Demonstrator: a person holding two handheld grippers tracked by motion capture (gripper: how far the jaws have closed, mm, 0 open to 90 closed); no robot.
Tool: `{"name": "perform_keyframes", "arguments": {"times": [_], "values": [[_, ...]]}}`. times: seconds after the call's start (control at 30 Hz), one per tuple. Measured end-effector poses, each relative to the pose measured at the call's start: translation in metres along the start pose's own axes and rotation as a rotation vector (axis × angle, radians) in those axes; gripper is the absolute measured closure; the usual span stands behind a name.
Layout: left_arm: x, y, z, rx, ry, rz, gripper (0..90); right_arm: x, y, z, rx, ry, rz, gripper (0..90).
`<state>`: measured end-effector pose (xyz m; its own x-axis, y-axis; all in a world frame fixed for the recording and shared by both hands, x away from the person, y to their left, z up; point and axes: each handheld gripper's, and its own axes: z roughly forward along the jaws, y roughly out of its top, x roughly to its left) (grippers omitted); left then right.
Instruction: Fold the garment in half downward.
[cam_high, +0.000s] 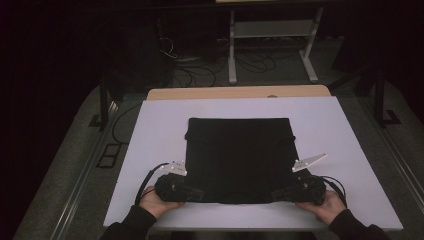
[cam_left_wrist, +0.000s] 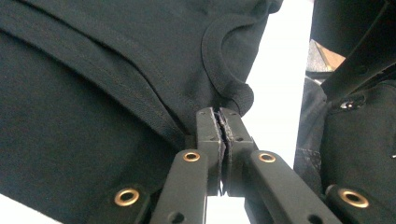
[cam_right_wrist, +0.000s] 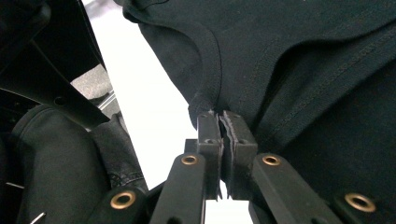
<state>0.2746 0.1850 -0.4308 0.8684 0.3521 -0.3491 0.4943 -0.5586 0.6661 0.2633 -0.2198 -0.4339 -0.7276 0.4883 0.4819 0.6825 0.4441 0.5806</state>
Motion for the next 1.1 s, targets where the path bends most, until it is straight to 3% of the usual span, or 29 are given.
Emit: {"name": "perform_keyframes", "arguments": {"times": [0.53, 0.63, 0.77, 0.93, 0.97, 1.1], "values": [[-0.002, 0.0, 0.002, 0.021, -0.007, -0.001, 86.3, 0.001, -0.001, 0.002, 0.022, 0.0, -0.001, 84.3], [-0.003, 0.0, 0.0, 0.013, -0.012, 0.009, 83.8, 0.001, 0.0, 0.001, 0.012, 0.001, 0.004, 79.7], [-0.005, 0.0, -0.003, -0.007, -0.015, 0.022, 73.7, 0.002, 0.0, -0.002, -0.006, 0.002, 0.003, 73.6], [-0.007, 0.0, -0.006, -0.025, 0.039, 0.044, 58.6, 0.005, 0.002, -0.005, -0.024, -0.015, -0.015, 62.6], [-0.008, 0.0, -0.008, -0.041, 0.062, 0.048, 56.1, 0.006, 0.002, -0.005, -0.03, -0.021, -0.023, 59.2], [-0.009, 0.001, -0.013, -0.093, 0.08, 0.033, 43.3, 0.01, 0.004, -0.007, -0.052, -0.048, -0.044, 47.1]]}}
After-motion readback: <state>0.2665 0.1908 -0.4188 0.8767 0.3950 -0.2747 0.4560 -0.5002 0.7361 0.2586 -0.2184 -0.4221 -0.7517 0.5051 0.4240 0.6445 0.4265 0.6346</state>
